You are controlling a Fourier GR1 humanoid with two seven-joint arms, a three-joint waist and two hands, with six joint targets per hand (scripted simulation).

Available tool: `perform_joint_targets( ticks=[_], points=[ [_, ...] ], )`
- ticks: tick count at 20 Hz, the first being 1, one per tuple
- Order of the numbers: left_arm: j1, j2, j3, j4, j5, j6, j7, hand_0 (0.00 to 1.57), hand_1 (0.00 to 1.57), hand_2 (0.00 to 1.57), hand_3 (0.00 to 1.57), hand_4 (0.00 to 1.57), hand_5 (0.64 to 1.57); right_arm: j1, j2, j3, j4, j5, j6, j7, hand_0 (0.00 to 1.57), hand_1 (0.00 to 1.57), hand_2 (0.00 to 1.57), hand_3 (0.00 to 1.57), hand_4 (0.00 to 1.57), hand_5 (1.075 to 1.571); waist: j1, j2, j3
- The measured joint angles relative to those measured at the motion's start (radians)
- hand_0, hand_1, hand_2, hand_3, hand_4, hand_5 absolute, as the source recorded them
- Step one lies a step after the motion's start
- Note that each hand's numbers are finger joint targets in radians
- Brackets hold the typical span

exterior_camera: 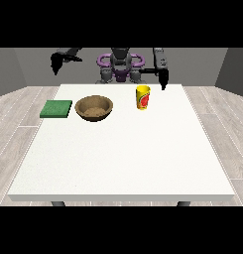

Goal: Pick the cup and pour the ball into the bowl, then pick the bowl and place it on the pad

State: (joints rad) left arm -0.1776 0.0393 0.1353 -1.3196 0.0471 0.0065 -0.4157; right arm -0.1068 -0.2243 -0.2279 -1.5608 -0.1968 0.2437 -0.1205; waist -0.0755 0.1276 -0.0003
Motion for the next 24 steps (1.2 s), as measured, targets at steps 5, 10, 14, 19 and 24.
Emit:
perform_joint_targets(
  ticks=[5, 10, 14, 19, 24],
  points=[
    [-0.071, -0.014, 0.016, 0.176, -0.021, 0.044, -0.146, 0.00, 0.00, 0.00, 0.00, 0.00, 1.517, -0.026, 0.000, -0.002, 0.029, 0.003, 0.016, -0.051, 0.00, 0.00, 0.00, 0.00, 0.00, 1.570, -0.028, 0.056, 0.0000],
    [-0.152, -0.001, 0.055, 0.345, -0.020, 0.059, -0.268, 0.00, 0.00, 0.00, 0.00, 0.00, 1.517, -0.032, -0.009, -0.018, 0.075, 0.001, 0.046, -0.113, 0.00, 0.00, 0.00, 0.00, 0.00, 1.571, -0.043, 0.096, -0.0002],
    [-0.211, 0.006, 0.071, 0.470, -0.023, 0.075, -0.336, 0.00, 0.00, 0.00, 0.00, 0.00, 1.521, -0.043, -0.012, -0.020, 0.120, 0.008, 0.061, -0.150, 0.00, 0.00, 0.00, 0.00, 0.00, 1.571, -0.043, 0.103, 0.0000],
    [-0.272, 0.020, 0.100, 0.607, -0.013, 0.080, -0.430, 0.00, 0.00, 0.00, 0.00, 0.00, 1.526, -0.051, -0.026, -0.026, 0.145, 0.008, 0.081, -0.172, 0.00, 0.00, 0.00, 0.00, 0.00, 1.571, -0.058, 0.127, -0.0001],
    [-0.300, 0.013, 0.088, 0.683, -0.044, 0.145, -0.471, 1.25, 1.25, 1.57, 1.57, 1.33, 1.287, -0.070, -0.037, -0.034, 0.187, 0.018, 0.081, -0.189, 0.00, 0.00, 0.00, 0.00, 0.00, 1.570, -0.058, 0.116, 0.0025]
  ],
)
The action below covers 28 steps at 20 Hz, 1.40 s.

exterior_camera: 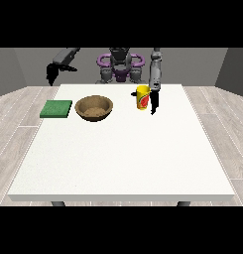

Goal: Pick the cup and pour the ball into the bowl, then pick the bowl and place it on the pad

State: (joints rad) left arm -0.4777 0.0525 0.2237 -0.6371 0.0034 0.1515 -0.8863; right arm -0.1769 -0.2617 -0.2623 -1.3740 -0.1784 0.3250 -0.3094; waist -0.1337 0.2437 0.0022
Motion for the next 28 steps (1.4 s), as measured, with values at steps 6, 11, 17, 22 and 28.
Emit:
perform_joint_targets(
  ticks=[6, 11, 17, 22, 28],
  points=[
    [0.036, 0.007, -0.024, -0.007, -0.094, 0.191, -0.075, 1.32, 1.32, 1.57, 1.57, 1.48, 1.252, -0.015, -0.038, -0.020, -0.022, -0.032, 0.028, 0.032, 0.00, 0.00, 0.00, 0.00, 0.00, 1.570, -0.043, 0.001, 0.0153],
    [0.034, -0.010, -0.062, 0.012, -0.146, 0.259, -0.010, 1.34, 1.34, 1.57, 1.57, 1.53, 1.304, -0.001, -0.074, -0.052, 0.030, -0.058, 0.059, 0.062, 0.00, 0.00, 0.00, 0.00, 0.00, 1.570, -0.027, -0.067, 0.0059],
    [-0.041, 0.152, -0.151, 0.015, -0.297, 0.294, 0.236, 1.45, 1.45, 1.57, 1.57, 1.57, 1.291, 0.023, -0.064, -0.052, 0.103, -0.043, 0.037, 0.104, 0.00, 0.00, 0.00, 0.00, 0.00, 1.569, 0.028, -0.211, 0.0026],
    [-0.170, 0.256, -0.218, 0.022, -0.423, 0.304, 0.459, 1.49, 1.49, 1.57, 1.57, 1.57, 1.274, 0.019, -0.063, -0.056, 0.160, -0.033, 0.038, 0.081, 0.00, 0.00, 0.00, 0.00, 0.00, 1.569, 0.040, -0.239, 0.0012],
    [-0.286, 0.239, -0.325, 0.032, -0.598, 0.360, 0.703, 1.49, 1.49, 1.57, 1.57, 1.51, 1.267, -0.001, -0.073, -0.059, 0.218, -0.032, 0.061, 0.058, 0.00, 0.00, 0.00, 0.00, 0.00, 1.569, 0.030, -0.247, -0.0001]
  ],
)
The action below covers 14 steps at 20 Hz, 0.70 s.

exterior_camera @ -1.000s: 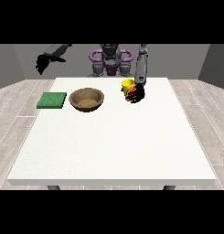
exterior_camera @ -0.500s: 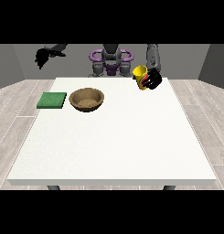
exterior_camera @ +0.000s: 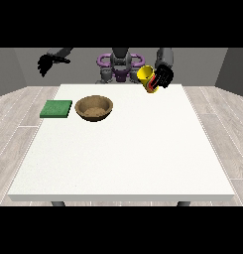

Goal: Pick the cup and pour the ball into the bowl, then pick the bowl and place it on the pad

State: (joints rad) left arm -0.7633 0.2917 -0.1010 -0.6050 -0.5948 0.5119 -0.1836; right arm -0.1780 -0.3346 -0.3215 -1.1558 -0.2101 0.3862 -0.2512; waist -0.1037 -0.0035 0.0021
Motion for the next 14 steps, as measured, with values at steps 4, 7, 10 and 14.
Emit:
perform_joint_targets(
  ticks=[4, 7, 10, 14],
  points=[
    [-0.024, -0.022, -0.039, -0.018, -0.080, 0.000, 0.104, 1.50, 1.50, 1.57, 1.57, 1.51, 1.245, 0.006, -0.011, -0.012, 0.023, -0.010, 0.017, -0.006, 0.00, 0.00, 0.00, 0.00, 0.00, 1.569, 0.003, -0.015, -0.0011],
    [-0.061, -0.034, -0.081, -0.014, -0.163, 0.014, 0.187, 1.52, 1.52, 1.57, 1.57, 1.57, 1.211, -0.006, -0.017, -0.015, 0.038, -0.011, 0.022, -0.015, 0.00, 0.00, 0.00, 0.00, 0.00, 1.570, -0.002, -0.009, -0.0012],
    [-0.109, -0.061, -0.149, -0.003, -0.269, 0.008, 0.286, 1.55, 1.55, 1.57, 1.57, 1.57, 1.203, -0.005, -0.026, -0.019, 0.065, -0.009, 0.037, -0.034, 0.00, 0.00, 0.00, 0.00, 0.00, 1.570, -0.007, -0.026, -0.0008],
    [-0.158, -0.085, -0.253, 0.017, -0.421, -0.019, 0.388, 1.51, 1.51, 1.57, 1.57, 1.41, 1.378, -0.003, -0.036, -0.024, 0.098, -0.009, 0.050, -0.039, 0.00, 0.00, 0.00, 0.00, 0.00, 1.571, -0.003, -0.055, -0.0002]
  ],
)
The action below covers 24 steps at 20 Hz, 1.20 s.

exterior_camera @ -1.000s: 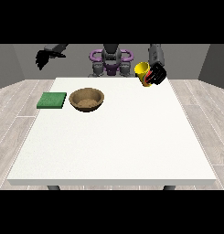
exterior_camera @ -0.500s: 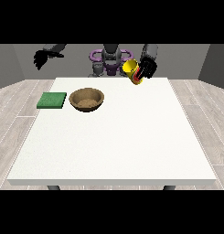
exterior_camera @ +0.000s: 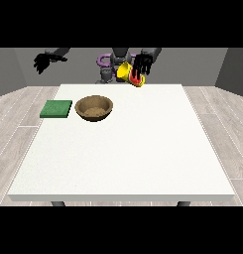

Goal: Pick the cup and pour the ball into the bowl, then pick the bowl and place it on the pad

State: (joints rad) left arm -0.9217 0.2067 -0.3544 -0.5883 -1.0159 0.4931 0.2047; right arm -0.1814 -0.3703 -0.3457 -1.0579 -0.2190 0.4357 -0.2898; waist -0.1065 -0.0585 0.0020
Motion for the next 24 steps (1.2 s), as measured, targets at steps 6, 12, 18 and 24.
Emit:
perform_joint_targets(
  ticks=[6, 12, 18, 24],
  points=[
    [-0.063, -0.083, -0.175, 0.039, -0.217, -0.096, 0.109, 1.49, 1.49, 1.57, 1.57, 1.57, 1.019, -0.017, -0.027, -0.009, 0.037, -0.003, 0.026, -0.010, 0.00, 0.00, 0.00, 0.00, 0.00, 1.571, -0.019, 0.000, 0.0002],
    [-0.117, -0.131, -0.349, 0.095, -0.419, -0.233, 0.154, 1.50, 1.50, 1.57, 1.57, 1.49, 1.236, -0.043, -0.016, 0.002, 0.054, -0.003, 0.030, -0.002, 0.00, 0.00, 0.00, 0.00, 0.00, 1.571, -0.027, -0.005, 0.0000],
    [-0.124, -0.170, -0.465, 0.111, -0.567, -0.343, 0.165, 1.45, 1.45, 1.57, 1.57, 1.53, 1.131, -0.020, -0.022, -0.001, 0.077, 0.009, 0.035, -0.033, 0.00, 0.00, 0.00, 0.00, 0.00, 1.571, -0.010, -0.018, -0.0009],
    [-0.125, -0.163, -0.451, 0.082, -0.612, -0.380, 0.124, 1.48, 1.48, 1.57, 1.57, 1.50, 1.222, -0.049, 0.000, 0.001, 0.070, -0.009, -0.004, 0.043, 0.00, 0.00, 0.00, 0.00, 0.10, 1.565, 0.016, -0.028, -0.0020]
  ],
)
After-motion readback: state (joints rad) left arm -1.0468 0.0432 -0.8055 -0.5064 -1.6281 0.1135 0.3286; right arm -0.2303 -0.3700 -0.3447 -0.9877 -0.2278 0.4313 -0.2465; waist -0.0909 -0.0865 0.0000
